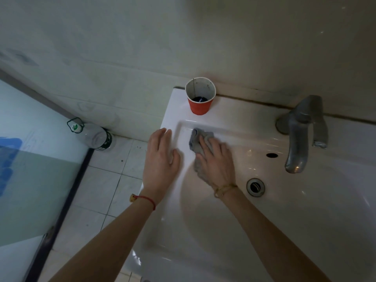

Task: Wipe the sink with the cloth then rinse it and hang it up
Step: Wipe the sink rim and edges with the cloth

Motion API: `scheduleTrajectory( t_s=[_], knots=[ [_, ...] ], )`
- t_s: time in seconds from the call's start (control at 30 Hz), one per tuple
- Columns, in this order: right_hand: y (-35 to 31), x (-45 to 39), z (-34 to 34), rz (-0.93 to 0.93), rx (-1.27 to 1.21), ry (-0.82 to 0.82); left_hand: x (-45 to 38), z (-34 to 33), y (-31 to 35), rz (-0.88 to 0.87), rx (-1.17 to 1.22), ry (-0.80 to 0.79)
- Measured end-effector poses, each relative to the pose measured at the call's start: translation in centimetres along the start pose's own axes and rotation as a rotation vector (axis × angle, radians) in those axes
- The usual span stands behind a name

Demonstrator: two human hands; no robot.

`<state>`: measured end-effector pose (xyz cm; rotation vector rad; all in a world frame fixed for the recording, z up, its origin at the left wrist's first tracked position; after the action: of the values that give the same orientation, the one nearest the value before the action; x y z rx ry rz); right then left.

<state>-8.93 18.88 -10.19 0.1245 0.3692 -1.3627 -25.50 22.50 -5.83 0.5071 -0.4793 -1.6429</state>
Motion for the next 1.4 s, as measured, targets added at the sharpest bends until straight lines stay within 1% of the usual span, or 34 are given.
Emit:
scheduleTrajectory(
  t_s=[0.1,0.17,0.3,0.37,0.43,0.5,0.53,0.6,0.67,0.7,0.8,0.87,0.93,0.97,1.03,1.1,1.13,1.17,1.23,1.27,1.3,1.33,1.4],
  knots=[
    [-0.6,-2.6,-0.1,-0.065,-0.014,0.046,0.0,0.0,0.0,0.011,0.004,-0.003],
    [-1.0,-1.9,0.0,-0.088,-0.039,0.025,0.0,0.0,0.0,0.021,0.01,-0.006],
    [-1.7,1.5,0.3,0.094,-0.157,-0.031,0.0,-0.1,0.1,0.014,0.009,-0.003],
    [-1.2,-0.3,0.4,0.135,-0.11,-0.043,0.0,0.0,0.0,0.015,0.015,-0.005],
    [-0.8,-3.0,0.0,0.053,-0.046,-0.043,0.1,0.0,0.1,0.026,0.016,-0.007],
    [-0.8,-4.1,-0.2,-0.022,-0.045,-0.028,0.0,0.1,0.2,0.031,0.014,-0.003],
    [-0.8,-3.6,-0.3,-0.007,-0.045,-0.01,0.0,0.1,0.1,0.023,0.014,-0.001],
    [-0.2,-1.4,0.0,0.093,-0.03,-0.001,0.0,0.2,0.1,0.011,0.014,-0.003],
    [1.5,0.3,0.2,0.142,0.008,-0.057,0.0,0.1,0.0,0.009,0.009,-0.005],
    [2.6,1.0,0.3,0.117,0.045,-0.085,0.0,0.1,-0.1,0.005,0.009,-0.002],
    [6.1,1.6,1.7,0.022,0.205,-0.086,0.0,0.1,-0.1,-0.003,0.004,0.004],
    [7.5,0.1,2.8,-0.087,0.222,-0.059,-0.1,0.1,-0.1,-0.01,0.0,0.009],
    [7.4,-2.6,3.1,-0.197,0.189,-0.01,0.0,0.0,-0.1,0.002,-0.002,0.0],
    [7.1,-3.7,2.7,-0.223,0.19,-0.005,0.1,0.1,-0.1,0.007,-0.005,-0.005],
    [7.2,-4.7,2.2,-0.184,0.222,-0.002,0.1,0.1,-0.1,-0.002,-0.012,-0.005],
    [8.7,-3.6,2.4,-0.146,0.278,0.006,-0.1,0.0,-0.2,-0.008,-0.012,-0.001],
    [9.7,-2.7,3.0,-0.18,0.312,0.026,-0.1,0.0,-0.3,-0.009,-0.008,-0.005],
    [10.7,-1.9,3.4,-0.267,0.323,0.049,-0.1,-0.1,-0.2,-0.008,-0.005,-0.007],
    [11.4,-1.5,3.8,-0.495,0.248,0.071,-0.1,-0.1,-0.2,-0.012,-0.008,-0.002],
    [11.1,-2.1,3.8,-0.553,0.198,0.066,-0.1,-0.1,-0.2,-0.016,-0.01,-0.002],
    [10.5,-3.0,3.7,-0.543,0.163,0.056,-0.1,-0.1,-0.2,-0.018,-0.011,-0.004],
    [9.6,-3.9,3.4,-0.473,0.133,0.033,0.0,-0.1,-0.2,-0.017,-0.011,-0.006],
    [8.2,-5.5,2.9,-0.275,0.088,0.005,0.0,-0.1,-0.2,-0.01,-0.016,-0.01]
  ],
)
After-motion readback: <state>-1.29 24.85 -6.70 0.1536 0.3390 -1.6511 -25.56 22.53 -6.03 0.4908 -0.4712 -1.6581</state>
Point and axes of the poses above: each hand's wrist, its own x-axis away from the middle knuckle, its own z-axis out of the back of the hand, y = z × x, the point moved 2 cm from there along -x, towards the middle knuckle, and after that the axes turned 7 degrees about z, right-handed, at the moved point
